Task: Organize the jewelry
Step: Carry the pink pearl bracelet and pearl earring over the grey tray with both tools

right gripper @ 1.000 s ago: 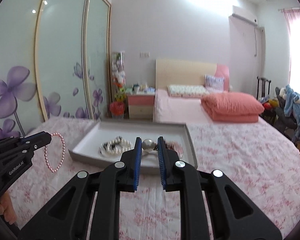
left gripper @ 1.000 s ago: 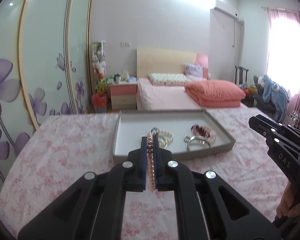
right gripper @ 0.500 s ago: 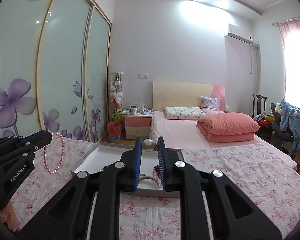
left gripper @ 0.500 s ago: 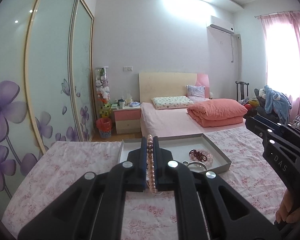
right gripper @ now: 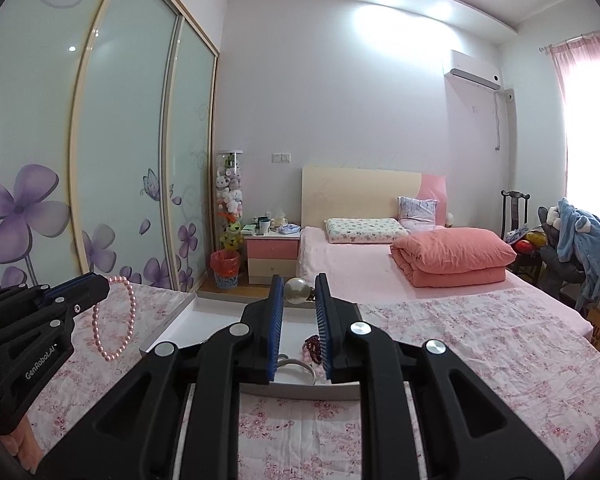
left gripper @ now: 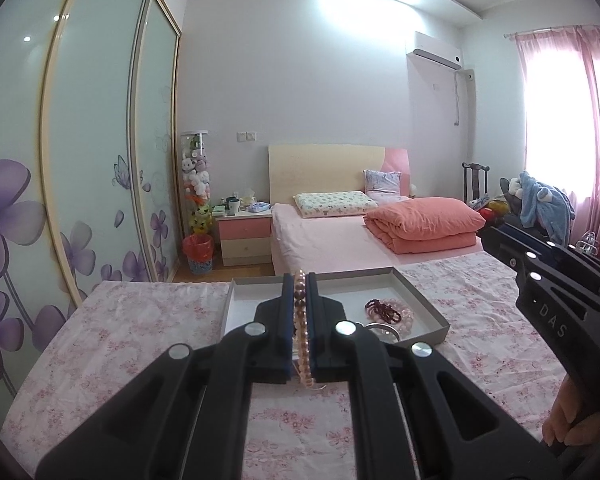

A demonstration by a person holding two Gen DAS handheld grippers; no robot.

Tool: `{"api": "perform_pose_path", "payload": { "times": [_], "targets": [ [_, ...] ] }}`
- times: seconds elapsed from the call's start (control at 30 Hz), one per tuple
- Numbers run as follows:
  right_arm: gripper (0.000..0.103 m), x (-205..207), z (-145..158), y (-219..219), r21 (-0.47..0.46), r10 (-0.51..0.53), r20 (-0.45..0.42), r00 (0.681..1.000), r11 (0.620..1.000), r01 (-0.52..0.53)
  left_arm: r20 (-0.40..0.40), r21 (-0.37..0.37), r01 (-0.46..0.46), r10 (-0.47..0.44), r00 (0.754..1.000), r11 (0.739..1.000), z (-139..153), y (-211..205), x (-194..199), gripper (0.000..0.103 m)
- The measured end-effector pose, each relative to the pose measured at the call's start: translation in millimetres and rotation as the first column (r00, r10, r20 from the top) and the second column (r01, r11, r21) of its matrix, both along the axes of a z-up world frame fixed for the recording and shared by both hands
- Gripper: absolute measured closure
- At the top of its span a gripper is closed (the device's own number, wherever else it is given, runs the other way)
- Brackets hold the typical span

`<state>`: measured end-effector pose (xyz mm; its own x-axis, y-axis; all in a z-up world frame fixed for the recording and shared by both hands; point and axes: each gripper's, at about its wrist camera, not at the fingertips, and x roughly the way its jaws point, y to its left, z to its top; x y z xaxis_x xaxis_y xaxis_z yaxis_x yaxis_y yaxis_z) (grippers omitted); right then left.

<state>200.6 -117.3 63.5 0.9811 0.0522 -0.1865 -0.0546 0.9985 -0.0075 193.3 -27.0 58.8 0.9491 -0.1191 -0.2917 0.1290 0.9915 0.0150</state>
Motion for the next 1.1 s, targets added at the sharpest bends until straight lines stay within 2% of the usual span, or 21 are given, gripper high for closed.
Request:
{"api": "perform_pose_path", "payload": {
  "times": [0.2, 0.73, 1.1],
  "targets": [
    [0.086, 0, -1, 0, 0.001, 0.001, -0.001, 1.0, 1.0, -0.001, -0.015, -0.013, 0.007, -0.007, 1.0, 1.0, -2, 1, 5, 0.096],
    [0.086, 5, 3, 0, 0.007, -0.007, 0.013, 1.0, 1.0, 0.007, 0.004, -0.01, 0.009, -0.009, 1.0, 1.0, 3, -2, 16, 0.096],
    [0.086, 40, -1, 0, 0.027, -0.016, -0.005, 1.0, 0.999, 0.016, -0.017, -0.021, 0.006, -0.007, 1.0, 1.0, -2, -5, 53, 0.096]
  ]
}}
